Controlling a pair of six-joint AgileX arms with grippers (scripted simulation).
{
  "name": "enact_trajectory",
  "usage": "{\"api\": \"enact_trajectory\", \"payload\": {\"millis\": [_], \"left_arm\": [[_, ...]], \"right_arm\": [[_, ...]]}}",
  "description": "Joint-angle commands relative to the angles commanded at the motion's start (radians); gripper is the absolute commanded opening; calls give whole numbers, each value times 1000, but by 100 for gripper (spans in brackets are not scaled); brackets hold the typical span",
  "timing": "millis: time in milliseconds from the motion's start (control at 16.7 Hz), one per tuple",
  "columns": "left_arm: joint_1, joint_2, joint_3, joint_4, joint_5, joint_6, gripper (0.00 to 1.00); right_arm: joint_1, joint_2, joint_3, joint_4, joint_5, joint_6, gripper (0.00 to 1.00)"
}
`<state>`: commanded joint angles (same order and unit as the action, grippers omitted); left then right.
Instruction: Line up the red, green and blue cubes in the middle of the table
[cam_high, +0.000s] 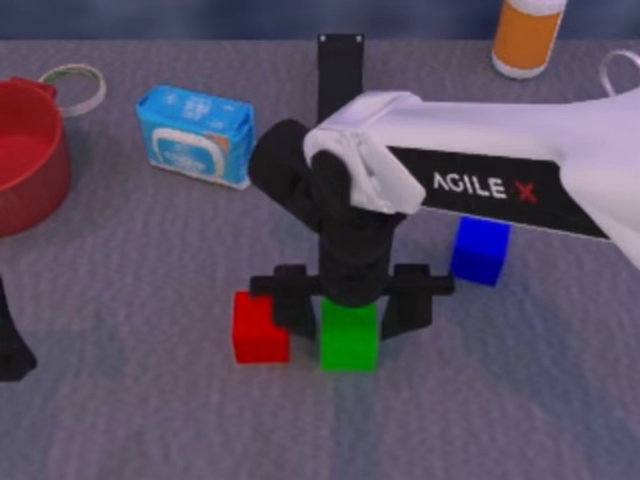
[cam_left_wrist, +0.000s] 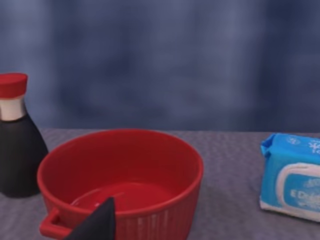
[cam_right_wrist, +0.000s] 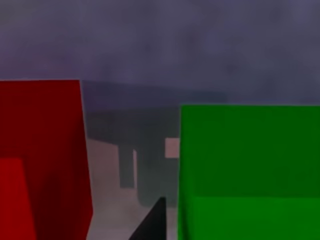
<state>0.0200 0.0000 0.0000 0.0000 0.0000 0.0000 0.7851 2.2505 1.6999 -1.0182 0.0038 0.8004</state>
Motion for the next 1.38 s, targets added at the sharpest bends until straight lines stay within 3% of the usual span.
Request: {"api": "enact_trajectory", "payload": {"millis": [120,660,1080,1380], "left_arm": [[0,0,0,0,0,0,100],[0,0,0,0,0,0,100],[0,0,0,0,0,0,100],[0,0,0,0,0,0,100]], "right_arm": [[0,0,0,0,0,0,100],[-1,-1,4,-4,0,0,100],[6,-49,172,-226,-1,0,100],[2,-53,188,-244,0,-2,100]]}}
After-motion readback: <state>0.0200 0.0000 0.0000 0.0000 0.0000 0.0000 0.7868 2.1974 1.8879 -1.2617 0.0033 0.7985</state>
